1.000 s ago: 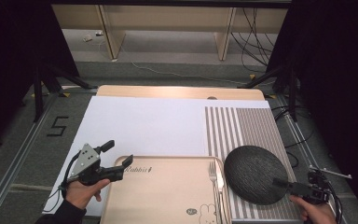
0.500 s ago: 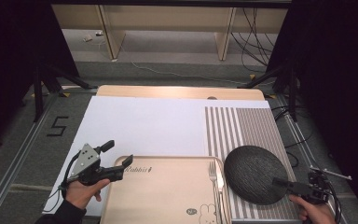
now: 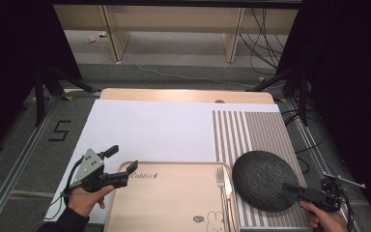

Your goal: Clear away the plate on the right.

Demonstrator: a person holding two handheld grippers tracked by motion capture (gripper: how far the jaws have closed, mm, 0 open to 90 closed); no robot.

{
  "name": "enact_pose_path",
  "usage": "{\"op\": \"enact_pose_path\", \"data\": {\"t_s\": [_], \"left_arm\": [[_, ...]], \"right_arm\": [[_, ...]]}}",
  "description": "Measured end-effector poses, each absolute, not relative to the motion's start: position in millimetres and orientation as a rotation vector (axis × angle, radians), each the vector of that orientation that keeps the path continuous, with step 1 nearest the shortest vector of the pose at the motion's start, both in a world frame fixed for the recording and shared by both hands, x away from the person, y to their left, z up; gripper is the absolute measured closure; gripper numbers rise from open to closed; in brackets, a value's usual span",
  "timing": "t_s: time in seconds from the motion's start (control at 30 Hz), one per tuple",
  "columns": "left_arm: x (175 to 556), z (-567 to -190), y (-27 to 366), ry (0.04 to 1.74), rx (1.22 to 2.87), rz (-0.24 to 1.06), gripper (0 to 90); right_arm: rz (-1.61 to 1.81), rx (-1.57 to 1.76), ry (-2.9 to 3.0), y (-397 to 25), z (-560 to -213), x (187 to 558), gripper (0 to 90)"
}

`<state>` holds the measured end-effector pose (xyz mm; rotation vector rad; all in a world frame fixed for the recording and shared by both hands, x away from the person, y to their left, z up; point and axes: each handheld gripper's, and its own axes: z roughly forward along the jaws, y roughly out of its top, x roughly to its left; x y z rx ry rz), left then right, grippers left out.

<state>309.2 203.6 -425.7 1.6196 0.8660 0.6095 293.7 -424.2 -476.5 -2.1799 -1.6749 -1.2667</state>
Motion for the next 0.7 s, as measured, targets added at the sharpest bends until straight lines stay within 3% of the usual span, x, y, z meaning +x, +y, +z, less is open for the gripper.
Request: {"op": "enact_pose_path", "data": {"t_s": [0.7], "left_arm": [[309.1,-425.7,203.2,0.865,1.619,0.608,15.8]], "right_arm": [[-1.306,-2.183,-1.580,-427.6,-480.8,294.2,39.3]]}}
